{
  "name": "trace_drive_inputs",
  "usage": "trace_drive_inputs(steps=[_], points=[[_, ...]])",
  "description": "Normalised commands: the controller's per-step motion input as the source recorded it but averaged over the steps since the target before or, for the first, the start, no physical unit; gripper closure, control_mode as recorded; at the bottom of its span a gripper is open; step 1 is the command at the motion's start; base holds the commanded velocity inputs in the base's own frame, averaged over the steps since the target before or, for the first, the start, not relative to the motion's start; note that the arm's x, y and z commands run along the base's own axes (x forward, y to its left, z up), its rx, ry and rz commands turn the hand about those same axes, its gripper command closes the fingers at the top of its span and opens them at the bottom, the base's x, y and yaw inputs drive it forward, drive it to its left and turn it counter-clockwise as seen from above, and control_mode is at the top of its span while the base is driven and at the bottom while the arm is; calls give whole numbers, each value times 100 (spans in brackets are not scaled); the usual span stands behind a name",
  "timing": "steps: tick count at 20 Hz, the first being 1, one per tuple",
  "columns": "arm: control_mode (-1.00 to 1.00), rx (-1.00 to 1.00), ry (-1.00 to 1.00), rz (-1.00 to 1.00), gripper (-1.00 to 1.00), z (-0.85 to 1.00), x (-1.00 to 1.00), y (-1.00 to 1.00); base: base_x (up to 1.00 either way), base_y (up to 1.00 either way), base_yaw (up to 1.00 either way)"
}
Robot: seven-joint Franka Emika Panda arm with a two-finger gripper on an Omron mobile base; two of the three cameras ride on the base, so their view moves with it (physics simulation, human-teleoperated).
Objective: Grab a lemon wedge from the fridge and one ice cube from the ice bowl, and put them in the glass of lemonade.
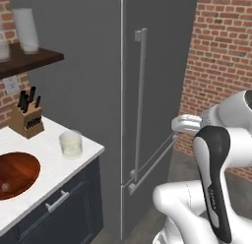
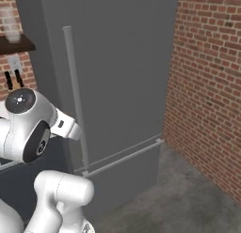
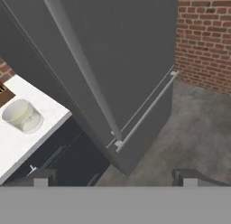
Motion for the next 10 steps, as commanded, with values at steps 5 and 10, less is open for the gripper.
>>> trace_drive_inputs(steps=[5, 10], points=[[100, 0, 0, 0, -100, 0, 0, 0, 15, 53, -12], [100, 0, 0, 0, -100, 0, 0, 0, 4, 47, -10]])
